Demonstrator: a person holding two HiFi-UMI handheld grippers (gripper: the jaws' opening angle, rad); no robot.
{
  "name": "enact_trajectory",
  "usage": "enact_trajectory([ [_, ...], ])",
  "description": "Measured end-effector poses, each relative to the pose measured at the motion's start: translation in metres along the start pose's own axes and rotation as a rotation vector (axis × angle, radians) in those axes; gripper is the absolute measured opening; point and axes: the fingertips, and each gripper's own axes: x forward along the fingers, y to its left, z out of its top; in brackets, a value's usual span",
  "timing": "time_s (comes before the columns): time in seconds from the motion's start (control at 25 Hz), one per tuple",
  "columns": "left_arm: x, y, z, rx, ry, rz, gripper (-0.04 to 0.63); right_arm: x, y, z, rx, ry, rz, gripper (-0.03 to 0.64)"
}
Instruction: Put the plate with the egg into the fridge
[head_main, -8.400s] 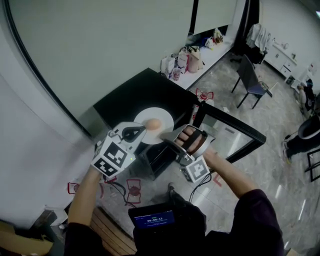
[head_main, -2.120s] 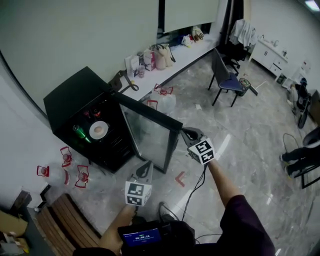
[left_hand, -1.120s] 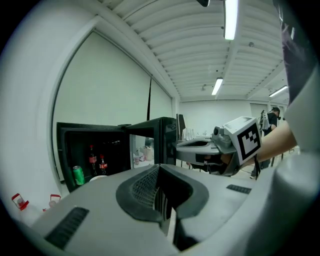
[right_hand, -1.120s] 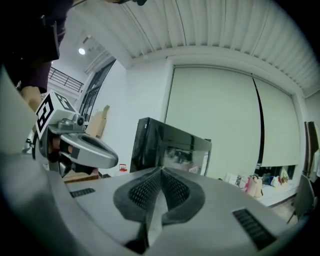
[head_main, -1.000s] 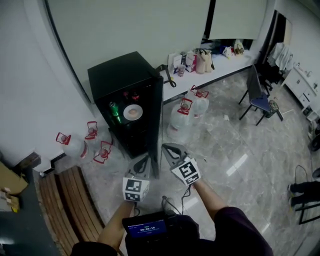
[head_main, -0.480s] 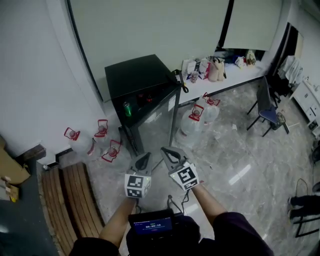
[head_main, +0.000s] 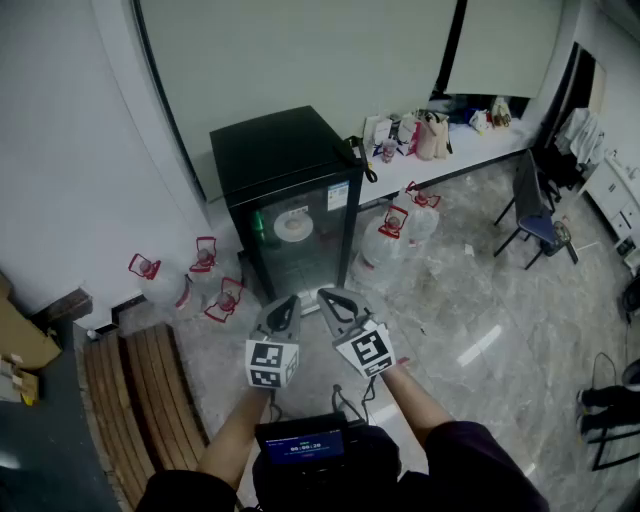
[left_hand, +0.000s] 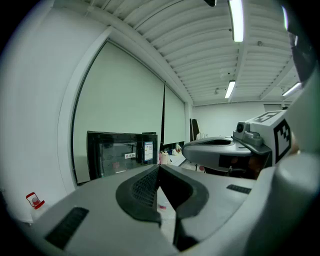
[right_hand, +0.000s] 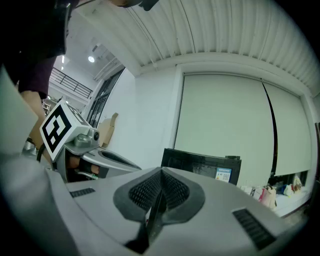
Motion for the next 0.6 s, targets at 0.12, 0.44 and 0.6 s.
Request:
enact_trajectory([
  [0.12,-0.002,0.001,0.003,-0.003,0.002,-0.001,0.009,0.000,0.004,0.004,0.023,0.030,0.003,0.006],
  [0.44,-0.007,0.004,0.007,0.000,-0.004,-0.001,0.009,0.003,0.013,0.011,0.016,0.021,0.020,0.006],
  [0.6,-0.008,0.005,0.006,-0.001,-0.006,0.000,0.009,0.003,0.012,0.012,-0.002,0.000,0.018,0.006],
])
